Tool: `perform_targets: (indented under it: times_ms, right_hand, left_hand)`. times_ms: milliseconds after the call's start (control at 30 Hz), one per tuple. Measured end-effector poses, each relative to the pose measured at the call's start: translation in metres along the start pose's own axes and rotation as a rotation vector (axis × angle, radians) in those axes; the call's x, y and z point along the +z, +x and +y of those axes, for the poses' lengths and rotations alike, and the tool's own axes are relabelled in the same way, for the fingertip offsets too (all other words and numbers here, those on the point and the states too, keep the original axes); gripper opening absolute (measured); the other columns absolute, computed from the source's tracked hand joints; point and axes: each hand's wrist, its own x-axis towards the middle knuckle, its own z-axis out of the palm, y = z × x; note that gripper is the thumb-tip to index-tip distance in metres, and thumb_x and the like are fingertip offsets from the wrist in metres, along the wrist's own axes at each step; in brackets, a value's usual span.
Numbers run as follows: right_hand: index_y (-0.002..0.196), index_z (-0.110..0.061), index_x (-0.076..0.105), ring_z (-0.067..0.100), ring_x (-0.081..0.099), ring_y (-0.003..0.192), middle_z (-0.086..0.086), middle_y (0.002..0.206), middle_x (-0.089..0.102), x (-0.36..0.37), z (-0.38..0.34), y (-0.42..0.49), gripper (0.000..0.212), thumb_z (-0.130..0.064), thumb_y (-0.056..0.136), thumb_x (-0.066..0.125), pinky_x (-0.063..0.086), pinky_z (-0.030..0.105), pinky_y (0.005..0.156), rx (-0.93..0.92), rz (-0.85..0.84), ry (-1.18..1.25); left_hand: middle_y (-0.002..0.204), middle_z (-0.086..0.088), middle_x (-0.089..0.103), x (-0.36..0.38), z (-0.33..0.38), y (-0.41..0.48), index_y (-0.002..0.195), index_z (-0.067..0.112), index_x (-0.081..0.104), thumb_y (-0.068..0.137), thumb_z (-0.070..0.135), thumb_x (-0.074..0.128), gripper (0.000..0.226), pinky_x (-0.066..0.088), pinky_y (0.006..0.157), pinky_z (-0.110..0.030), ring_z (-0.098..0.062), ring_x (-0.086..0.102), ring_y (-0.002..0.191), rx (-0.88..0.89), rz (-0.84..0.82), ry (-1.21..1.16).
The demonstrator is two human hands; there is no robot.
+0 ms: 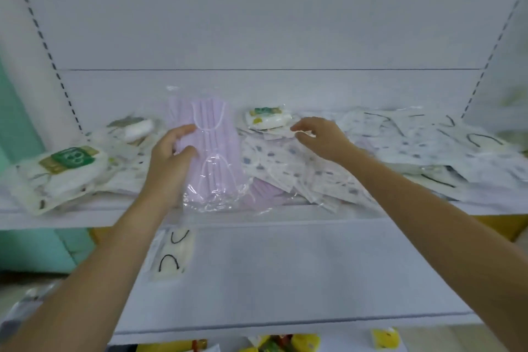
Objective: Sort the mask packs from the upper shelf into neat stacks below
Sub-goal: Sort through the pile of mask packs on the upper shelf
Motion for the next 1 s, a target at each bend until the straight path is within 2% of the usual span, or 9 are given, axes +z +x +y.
perform_targets:
  times_ms: [100,167,267,333,433,533,700,833,1000]
  right_hand:
    - [0.113,-0.011,0.065,0.007,0.051,0.098,-0.001,0.114,0.062,-0.038,0.032,-0.019,0.024,-0.014,0.093,0.053,0.032,0.011,0.081,0.051,0.076,-0.003]
    - [0.112,-0.014,0.065,0.010,0.054,0.105,-0.002,0.114,0.063,-0.059,0.049,-0.030,0.023,-0.016,0.093,0.053,0.038,0.019,0.091,0.104,0.133,0.016]
    - [0.112,-0.016,0.065,0.015,0.054,0.114,-0.001,0.120,0.062,-0.085,0.070,-0.046,0.022,-0.018,0.093,0.053,0.038,0.028,0.102,0.170,0.166,0.003]
    - [0.116,-0.017,0.063,0.018,0.051,0.118,0.001,0.125,0.058,-0.095,0.084,-0.060,0.025,-0.022,0.094,0.052,0.035,0.026,0.100,0.211,0.206,-0.066]
    - [0.133,-0.020,0.049,0.028,0.035,0.132,0.008,0.143,0.042,-0.100,0.110,-0.079,0.041,-0.039,0.097,0.042,0.024,0.038,0.108,0.456,0.246,-0.354]
    - [0.120,-0.024,0.054,0.032,0.032,0.131,0.010,0.131,0.047,-0.096,0.121,-0.072,0.039,-0.042,0.097,0.028,0.013,0.050,0.110,0.713,-0.003,-0.371]
    - [0.096,-0.028,0.052,0.018,0.038,0.110,-0.007,0.106,0.051,-0.083,0.115,-0.062,0.024,-0.029,0.100,0.028,0.017,0.045,0.106,0.391,-0.097,-0.234]
    - [0.136,-0.019,0.044,0.018,0.036,0.133,-0.001,0.145,0.040,-0.103,0.131,-0.067,0.037,-0.025,0.100,0.038,0.018,0.041,0.114,0.308,0.070,-0.083]
    - [0.128,-0.018,0.054,0.020,0.046,0.125,0.002,0.140,0.047,-0.161,0.186,-0.096,0.034,-0.027,0.095,0.050,0.032,0.024,0.095,0.378,0.124,-0.123]
  left_hand:
    - [0.108,0.007,0.051,0.056,0.010,0.005,0.114,0.028,0.059,0.085,-0.002,0.049,0.043,0.039,0.056,-0.006,0.011,0.051,0.061,0.007,-0.096,0.010]
    - [0.113,0.010,0.049,0.087,0.019,0.004,0.118,0.026,0.057,0.086,-0.002,0.046,0.044,0.038,0.054,-0.003,0.019,0.050,0.058,0.010,-0.162,0.017]
    - [0.121,0.007,0.048,0.125,0.031,-0.001,0.119,0.026,0.057,0.086,-0.004,0.045,0.046,0.039,0.065,-0.005,0.002,0.051,0.097,0.034,-0.256,-0.005]
    - [0.124,0.006,0.048,0.146,0.038,-0.003,0.119,0.024,0.057,0.085,-0.006,0.045,0.047,0.037,0.062,-0.001,-0.003,0.050,0.102,0.056,-0.303,-0.029]
    - [0.125,0.009,0.049,0.174,0.046,-0.008,0.120,0.019,0.056,0.084,-0.008,0.045,0.046,0.036,0.053,0.003,0.017,0.052,0.066,0.064,-0.380,-0.095]
    - [0.124,0.011,0.047,0.201,0.048,-0.010,0.120,0.019,0.055,0.085,-0.008,0.045,0.045,0.037,0.050,0.001,0.020,0.047,0.049,0.072,-0.439,-0.129]
    - [0.133,0.002,0.050,0.232,0.049,-0.022,0.111,0.028,0.055,0.085,-0.005,0.044,0.043,0.032,0.037,-0.012,-0.001,0.032,0.032,0.022,-0.467,-0.102]
    - [0.129,-0.005,0.051,0.244,0.048,-0.018,0.116,0.024,0.056,0.086,-0.006,0.043,0.044,0.029,0.034,-0.011,0.000,0.032,0.028,-0.005,-0.403,-0.061]
    - [0.105,0.007,0.052,0.260,0.051,-0.019,0.118,0.021,0.057,0.086,-0.005,0.046,0.043,0.031,0.037,-0.010,0.002,0.039,0.032,-0.006,-0.321,-0.008]
